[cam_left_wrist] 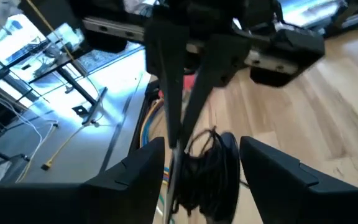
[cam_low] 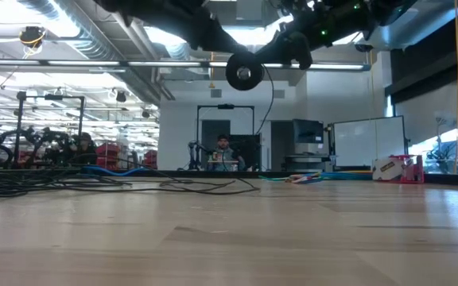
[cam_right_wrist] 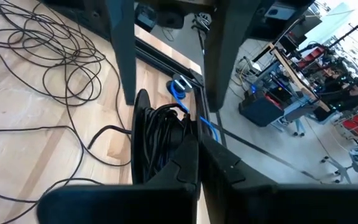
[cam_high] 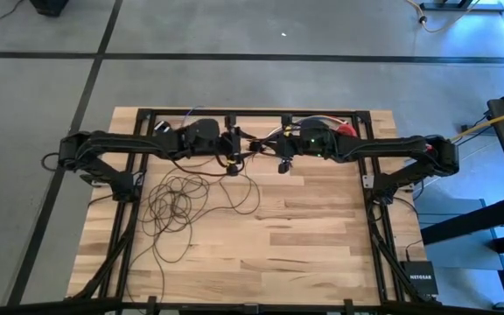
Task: Coiling cords
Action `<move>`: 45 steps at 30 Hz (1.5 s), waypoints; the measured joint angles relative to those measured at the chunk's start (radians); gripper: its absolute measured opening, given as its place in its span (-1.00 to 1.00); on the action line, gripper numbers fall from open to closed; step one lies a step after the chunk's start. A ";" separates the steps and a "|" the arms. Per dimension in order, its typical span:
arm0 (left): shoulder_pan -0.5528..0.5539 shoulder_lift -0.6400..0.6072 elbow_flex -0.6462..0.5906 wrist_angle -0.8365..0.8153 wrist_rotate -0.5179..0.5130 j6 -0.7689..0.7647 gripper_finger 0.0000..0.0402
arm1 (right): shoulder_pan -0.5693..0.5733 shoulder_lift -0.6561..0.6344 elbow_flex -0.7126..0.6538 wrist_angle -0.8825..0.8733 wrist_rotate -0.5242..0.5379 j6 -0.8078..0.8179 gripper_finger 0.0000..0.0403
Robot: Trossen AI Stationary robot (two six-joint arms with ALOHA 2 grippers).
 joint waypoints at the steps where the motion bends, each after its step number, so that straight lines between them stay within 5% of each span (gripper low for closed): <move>1: 0.000 0.007 0.000 0.008 0.000 0.010 0.01 | 0.000 0.000 0.000 0.000 -0.005 0.000 -0.95; 6: -0.001 0.012 0.000 0.035 0.005 0.016 -0.04 | -0.001 0.000 0.000 0.003 -0.049 0.000 -0.95; 12: 0.002 0.012 0.000 0.025 0.009 0.023 -0.33 | -0.001 0.001 0.000 -0.001 -0.054 -0.001 -0.95; 17: -0.007 -0.004 0.000 0.019 -0.011 -0.006 -0.47 | 0.000 0.001 0.000 -0.002 0.025 -0.002 -0.95; 45: -0.028 -0.026 0.000 -0.108 -0.083 0.076 -0.48 | 0.000 0.001 0.000 0.049 0.079 0.042 -0.95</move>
